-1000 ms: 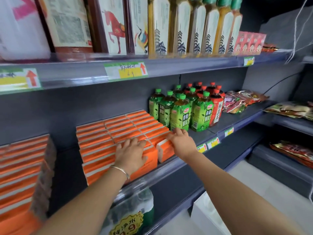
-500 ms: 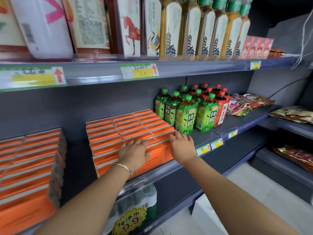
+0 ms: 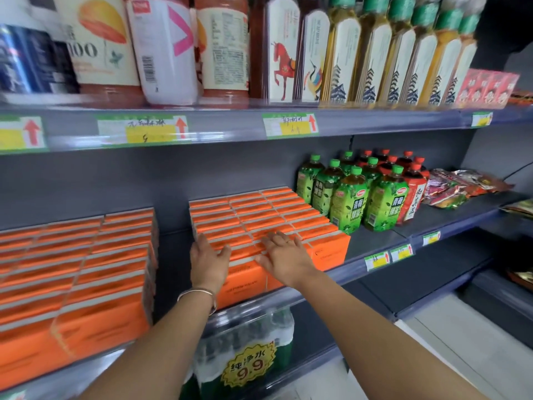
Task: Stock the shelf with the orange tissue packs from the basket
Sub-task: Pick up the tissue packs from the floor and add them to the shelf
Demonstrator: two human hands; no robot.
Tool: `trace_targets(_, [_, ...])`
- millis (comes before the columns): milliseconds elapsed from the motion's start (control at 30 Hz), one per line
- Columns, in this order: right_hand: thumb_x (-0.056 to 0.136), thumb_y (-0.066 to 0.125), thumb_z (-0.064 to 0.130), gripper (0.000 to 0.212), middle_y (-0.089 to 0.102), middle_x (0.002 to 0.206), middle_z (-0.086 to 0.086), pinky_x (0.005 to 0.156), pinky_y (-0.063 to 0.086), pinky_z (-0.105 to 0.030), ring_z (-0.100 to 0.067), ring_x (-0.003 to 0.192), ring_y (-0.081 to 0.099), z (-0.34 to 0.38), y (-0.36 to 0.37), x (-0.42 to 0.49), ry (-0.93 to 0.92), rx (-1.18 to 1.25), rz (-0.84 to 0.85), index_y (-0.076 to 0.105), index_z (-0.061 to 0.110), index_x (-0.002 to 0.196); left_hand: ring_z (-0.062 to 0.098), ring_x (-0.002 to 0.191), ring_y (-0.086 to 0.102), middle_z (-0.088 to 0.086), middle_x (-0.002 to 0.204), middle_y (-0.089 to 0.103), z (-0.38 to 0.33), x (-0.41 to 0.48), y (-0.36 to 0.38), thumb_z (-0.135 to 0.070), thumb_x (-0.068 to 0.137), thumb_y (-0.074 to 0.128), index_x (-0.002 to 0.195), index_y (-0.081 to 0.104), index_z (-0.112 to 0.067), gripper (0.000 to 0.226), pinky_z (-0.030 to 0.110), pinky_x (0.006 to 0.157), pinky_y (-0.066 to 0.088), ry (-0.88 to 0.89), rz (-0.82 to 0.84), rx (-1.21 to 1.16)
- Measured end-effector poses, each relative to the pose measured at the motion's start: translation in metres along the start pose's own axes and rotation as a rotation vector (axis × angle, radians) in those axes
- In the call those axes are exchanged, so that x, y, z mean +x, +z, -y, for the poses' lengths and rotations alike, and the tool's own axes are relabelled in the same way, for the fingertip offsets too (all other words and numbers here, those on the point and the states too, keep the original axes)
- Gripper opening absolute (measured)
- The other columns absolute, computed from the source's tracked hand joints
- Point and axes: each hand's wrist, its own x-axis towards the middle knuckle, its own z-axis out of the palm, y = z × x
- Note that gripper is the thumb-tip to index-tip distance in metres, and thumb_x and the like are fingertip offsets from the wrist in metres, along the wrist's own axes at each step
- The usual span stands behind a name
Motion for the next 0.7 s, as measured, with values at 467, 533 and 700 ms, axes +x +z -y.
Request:
trace_targets(467, [0.096, 0.011, 0.061, 0.068, 0.003, 0.161, 0.002, 0.118, -0.004, -0.047, -0.016, 0.148, -0.002, -0.012, 0.005, 0.016, 0.052, 0.0, 0.091, 0.011, 0.024, 0.153, 0.03, 0.124, 0.047, 0.012, 0.147, 0.029, 0.001, 0.012, 0.018, -0.02, 0.098, 0.044, 0.144, 0.031, -0.013, 0.049, 0.041, 0.101, 0.042, -0.107, 0.026, -0.057])
trace_targets(533, [0.096, 0.013, 0.06, 0.067, 0.004, 0.161, 0.001, 0.118, -0.003, -0.047, -0.017, 0.148, -0.001, -0.01, 0.004, 0.015, 0.056, 0.011, 0.09, 0.013, 0.024, 0.152, 0.031, 0.125, 0.045, 0.012, 0.147, 0.029, 0.0, 0.01, 0.015, -0.023, 0.097, 0.044, 0.143, 0.031, -0.015, 0.048, 0.043, 0.103, 0.041, -0.108, 0.039, -0.011])
trace_targets(700, [0.098, 0.034, 0.048, 0.052, 0.036, 0.149, -0.006, 0.112, 0.027, -0.044, -0.029, 0.136, 0.035, -0.003, -0.006, 0.011, 0.066, 0.024, 0.012, 0.042, 0.02, 0.141, 0.031, 0.135, 0.026, 0.007, 0.15, 0.024, -0.014, -0.005, 0.006, -0.034, 0.094, 0.047, 0.14, 0.034, -0.027, 0.048, 0.048, 0.11, 0.027, -0.062, -0.035, 0.249])
